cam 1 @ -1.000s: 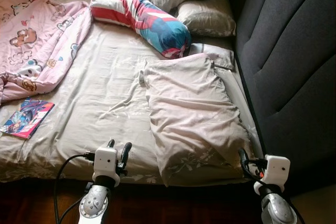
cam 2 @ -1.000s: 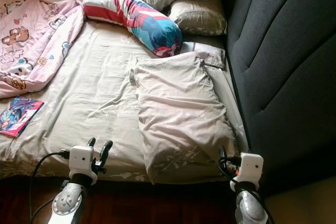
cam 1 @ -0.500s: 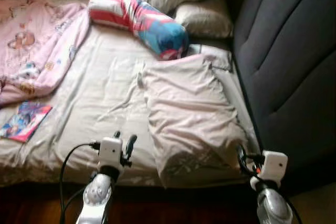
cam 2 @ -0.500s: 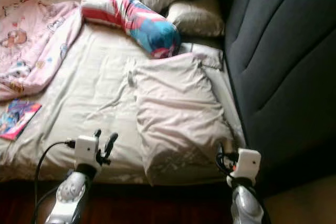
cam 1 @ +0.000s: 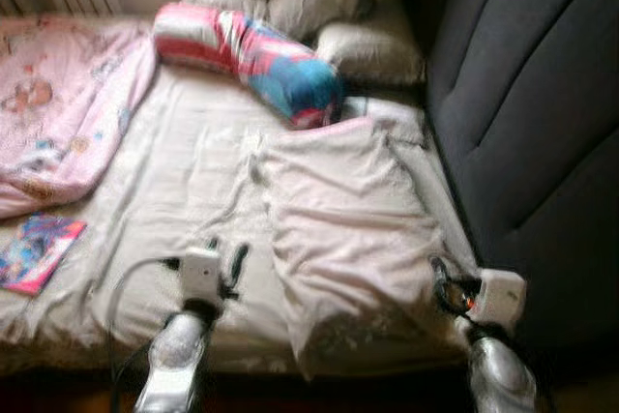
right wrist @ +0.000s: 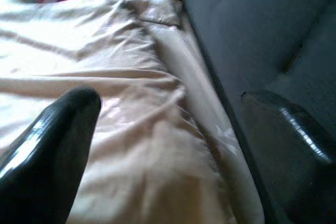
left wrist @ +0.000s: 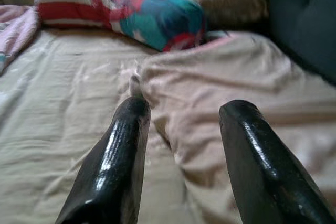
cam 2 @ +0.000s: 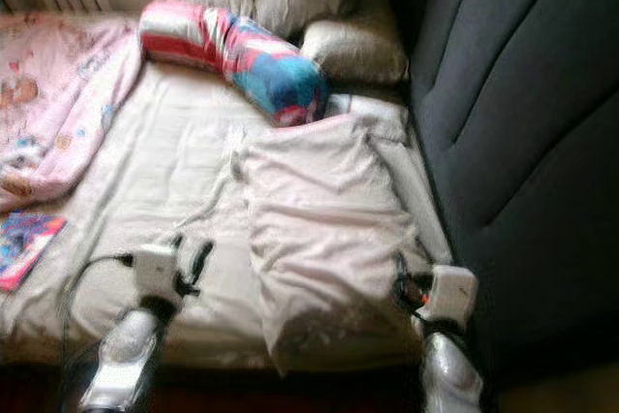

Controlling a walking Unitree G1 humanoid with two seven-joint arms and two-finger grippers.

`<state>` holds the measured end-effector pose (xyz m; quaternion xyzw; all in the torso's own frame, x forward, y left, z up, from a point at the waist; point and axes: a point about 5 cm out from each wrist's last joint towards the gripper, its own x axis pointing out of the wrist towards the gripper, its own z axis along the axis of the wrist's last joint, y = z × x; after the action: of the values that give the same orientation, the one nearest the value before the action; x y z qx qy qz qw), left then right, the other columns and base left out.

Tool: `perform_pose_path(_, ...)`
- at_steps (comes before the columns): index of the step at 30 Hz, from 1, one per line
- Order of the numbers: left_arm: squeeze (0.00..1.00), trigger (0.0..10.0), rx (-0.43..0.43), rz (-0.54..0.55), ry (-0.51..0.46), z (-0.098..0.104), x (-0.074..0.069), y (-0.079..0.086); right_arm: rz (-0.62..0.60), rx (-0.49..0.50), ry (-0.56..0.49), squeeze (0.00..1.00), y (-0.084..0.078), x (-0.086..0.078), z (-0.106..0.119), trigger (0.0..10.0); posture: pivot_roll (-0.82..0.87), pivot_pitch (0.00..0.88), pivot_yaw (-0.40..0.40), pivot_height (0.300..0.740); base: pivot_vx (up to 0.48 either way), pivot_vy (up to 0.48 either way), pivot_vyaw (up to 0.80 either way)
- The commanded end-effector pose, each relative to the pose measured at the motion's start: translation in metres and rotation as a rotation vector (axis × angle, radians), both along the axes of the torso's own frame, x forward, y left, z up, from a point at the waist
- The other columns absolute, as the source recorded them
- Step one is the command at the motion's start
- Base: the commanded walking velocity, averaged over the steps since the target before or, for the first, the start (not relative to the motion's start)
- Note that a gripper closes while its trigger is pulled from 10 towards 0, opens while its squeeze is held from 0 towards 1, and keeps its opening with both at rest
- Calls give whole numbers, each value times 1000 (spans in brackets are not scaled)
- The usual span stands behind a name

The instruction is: Clean up the room

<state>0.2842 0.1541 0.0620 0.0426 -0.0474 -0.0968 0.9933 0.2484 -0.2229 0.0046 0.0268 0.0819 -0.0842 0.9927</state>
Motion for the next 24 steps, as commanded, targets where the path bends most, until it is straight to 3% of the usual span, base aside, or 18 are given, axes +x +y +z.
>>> perform_pose_path(1,0,10000,22,45,41,-8,-6,17,26,15,-32,0,11,10,7,10000,79,144,-57,740,315,0,0)
perform_pose_path(5,0,10000,21,45,38,-7,-6,17,25,16,-31,0,11,11,7,10000,81,151,-59,740,301,0,0)
perform_pose_path(24,0,10000,18,45,20,3,-1,17,35,27,-31,0,14,17,10,10000,86,177,-64,740,0,0,0)
